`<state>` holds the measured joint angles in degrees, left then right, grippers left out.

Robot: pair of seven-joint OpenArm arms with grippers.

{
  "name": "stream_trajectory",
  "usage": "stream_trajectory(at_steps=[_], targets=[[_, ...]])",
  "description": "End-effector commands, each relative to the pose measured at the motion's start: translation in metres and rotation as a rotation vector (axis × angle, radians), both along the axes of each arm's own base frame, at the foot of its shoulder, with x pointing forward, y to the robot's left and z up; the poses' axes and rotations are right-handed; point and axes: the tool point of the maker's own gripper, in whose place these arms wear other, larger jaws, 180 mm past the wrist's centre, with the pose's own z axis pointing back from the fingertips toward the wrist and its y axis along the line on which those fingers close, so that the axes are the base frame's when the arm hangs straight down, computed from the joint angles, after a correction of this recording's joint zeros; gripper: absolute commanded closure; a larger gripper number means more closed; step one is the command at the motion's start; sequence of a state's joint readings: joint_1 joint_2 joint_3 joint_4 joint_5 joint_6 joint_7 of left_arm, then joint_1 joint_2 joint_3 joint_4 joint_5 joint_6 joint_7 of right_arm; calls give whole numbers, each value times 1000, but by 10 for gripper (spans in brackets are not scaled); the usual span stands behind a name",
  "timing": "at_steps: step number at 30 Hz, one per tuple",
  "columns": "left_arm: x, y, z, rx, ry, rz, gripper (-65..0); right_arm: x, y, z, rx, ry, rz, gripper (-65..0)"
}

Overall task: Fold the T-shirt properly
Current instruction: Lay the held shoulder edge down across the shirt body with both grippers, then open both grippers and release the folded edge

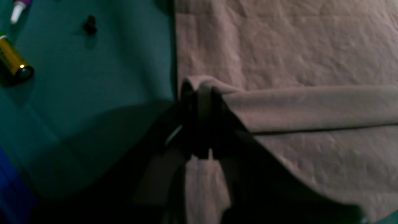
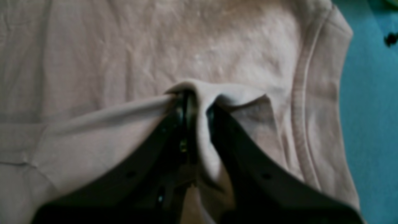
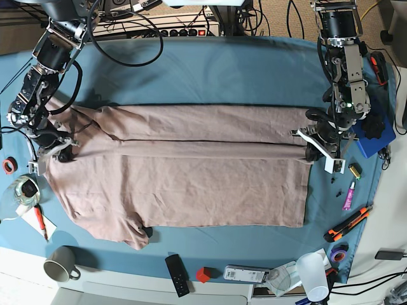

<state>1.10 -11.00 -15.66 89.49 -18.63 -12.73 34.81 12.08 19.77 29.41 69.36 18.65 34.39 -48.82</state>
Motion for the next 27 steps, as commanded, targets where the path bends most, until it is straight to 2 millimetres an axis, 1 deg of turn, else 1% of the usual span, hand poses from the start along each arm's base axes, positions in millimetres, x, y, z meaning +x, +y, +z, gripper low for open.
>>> stream_trajectory(at_steps=[1,6,12,15,17,19,22,24,27], targets=[[11,4,16,9,-58,4,0,14,-12,26,-24,-86,-18,0],[11,4,17,8,-59,4,0,19,-19,28,-51,-84,-42,0],[11,4,17,8,-60,4,0,28,-20,17,11,-59,-62,0],[12,4,18,5,-70,3,0,29,-21,18,9,-71,-65,0],[13,-2,20,2,-83,-9,0,30,-21,19,9,-76,-65,0],[14,-12,18,9,-79,-40,0,30,-21,19,9,-76,-65,0],[19,-21,19,109,-96,-89,0,30,-21,19,9,-76,-65,0],[26,-17,20,151,-97,-64,0,30,-21,19,9,-75,-64,0],[35,-8,20,153,-84,2,0,30,-21,19,9,-76,-64,0]])
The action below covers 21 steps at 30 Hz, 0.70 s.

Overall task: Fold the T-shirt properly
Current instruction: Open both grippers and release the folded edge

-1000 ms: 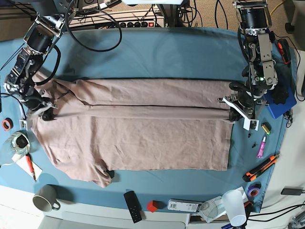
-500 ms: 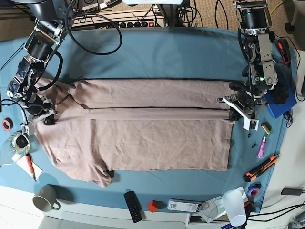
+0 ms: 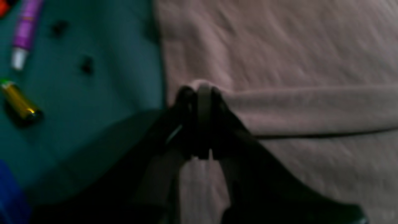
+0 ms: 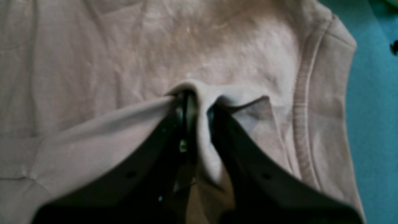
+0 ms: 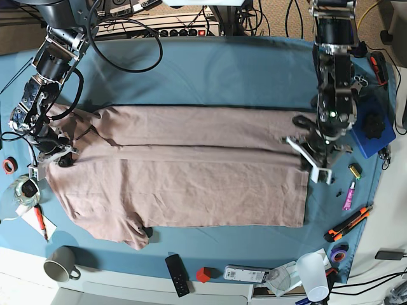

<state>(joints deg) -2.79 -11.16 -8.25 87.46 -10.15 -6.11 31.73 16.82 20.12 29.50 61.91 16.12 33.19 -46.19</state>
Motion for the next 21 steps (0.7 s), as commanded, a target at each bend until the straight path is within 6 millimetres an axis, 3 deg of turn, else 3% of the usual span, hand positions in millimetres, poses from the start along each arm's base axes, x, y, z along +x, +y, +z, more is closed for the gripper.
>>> stream_trajectory(at_steps=[1,5,11,14,16,21], targets=[[11,7,12,11,-36,23,0,13,-14,27,-32,-78,-16,0],[15,15,4,29,-7,49,0,14,-17,29,-38,-89,-19,0],[13,-4,1,25,6,-73,0,14,-15,29,-39,-90,-4,0],[12,-9,1,25,5,-107,-159,14,-11,30,-40,-94,24,-3],[12,-9,1,25,5,-108,-237,14,-9,30,-41,-96,40,-68],[15,-3,3,24,21,-64,-252,16,-4,40,12,-114,50,-96]])
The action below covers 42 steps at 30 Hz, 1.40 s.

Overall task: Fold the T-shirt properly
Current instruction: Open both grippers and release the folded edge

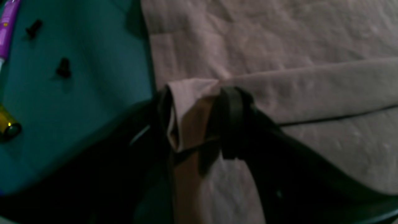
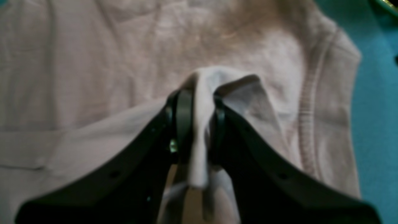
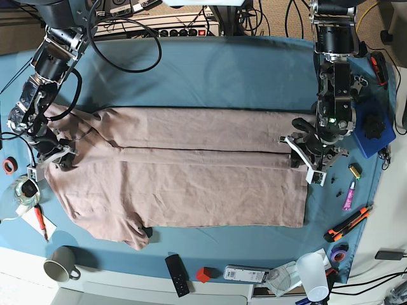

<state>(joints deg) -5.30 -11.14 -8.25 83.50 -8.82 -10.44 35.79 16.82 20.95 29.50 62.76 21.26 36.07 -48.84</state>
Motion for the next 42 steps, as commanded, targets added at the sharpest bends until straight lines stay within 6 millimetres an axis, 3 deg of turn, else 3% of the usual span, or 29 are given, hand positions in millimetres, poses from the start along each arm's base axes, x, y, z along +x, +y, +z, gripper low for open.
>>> stream_trajectory(at_steps=[1,7,13,17,23,27,30,33,42], targets=[[16,4,24,3,-66,14,-252,14,-11,34,-17,-91,1,-96],[24,4,46,5,-45,25,-252,18,-21,77,-56,-167,22,-97],[12,-2,48,-9,46,10,-252,6,-25,78,-40,-89,48,-97],[1,-1,57,-10,61,11,-252,-1,-36,95,57,-156,-2,-97],[-37,17,34,-123,130,78,-252,-40,-80,117,138,-221,-109,-97],[-57,36,37,-191,112,135,-252,-63,-101,133,136,-234,-122,-98],[-68,31,45,-252,82,91,-252,-78,-117,136,78,-187,-132,-116],[-81,26,46,-246,83,65,-252,-91,-128,136,35,-145,-139,-204],[-96,17,73,-205,-7,9,-252,-94,-131,137,23,-141,-143,-211]])
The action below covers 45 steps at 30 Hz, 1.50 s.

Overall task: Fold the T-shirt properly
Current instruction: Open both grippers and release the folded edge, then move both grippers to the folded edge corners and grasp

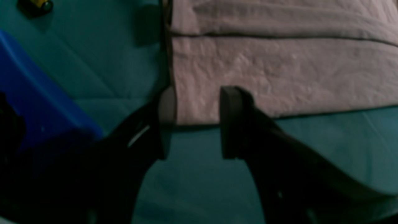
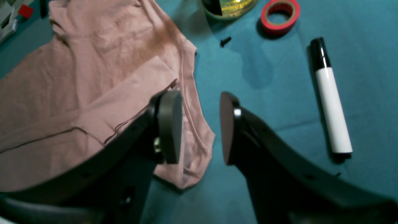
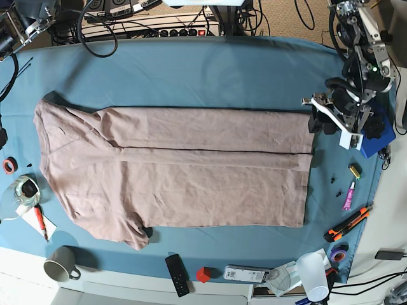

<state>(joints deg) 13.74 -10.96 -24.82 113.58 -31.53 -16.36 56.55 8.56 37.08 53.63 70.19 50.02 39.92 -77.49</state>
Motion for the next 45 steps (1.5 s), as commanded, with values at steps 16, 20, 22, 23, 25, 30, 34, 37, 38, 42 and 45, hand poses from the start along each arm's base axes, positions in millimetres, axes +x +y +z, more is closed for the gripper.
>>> stream_trajectory(at_steps=[16,20,22,23,25,30,34,37,38,42,45], targets=[[-3,-6,7,-39,-24,-16,-252,6,0,-37,-8,-3,-160,-210],[-7,-6,4,-38,-11,-17,-252,5,8,-50,11,18,-159,-211],[-9,-6,3,-37,-6,-17,-252,3,13,-58,20,34,-152,-211],[-10,-6,2,-38,-3,-17,-252,2,16,-62,28,39,-151,-211],[-12,-6,0,-38,4,-17,-252,0,23,-72,45,48,-152,-211],[-12,-6,0,-37,5,-17,-252,-6,23,-99,70,82,-187,-211],[-12,-6,0,-37,4,-17,-252,-9,27,-117,121,98,-201,-211],[-12,-6,0,-38,1,-16,-252,-9,29,-121,133,96,-192,-211],[-12,-6,0,-37,1,-16,-252,-8,30,-120,133,93,-186,-211],[-11,-6,1,-39,-6,-14,-252,-4,40,-124,145,114,-150,-211],[-11,-6,1,-39,-6,-14,-252,2,53,-130,137,140,-102,-211]])
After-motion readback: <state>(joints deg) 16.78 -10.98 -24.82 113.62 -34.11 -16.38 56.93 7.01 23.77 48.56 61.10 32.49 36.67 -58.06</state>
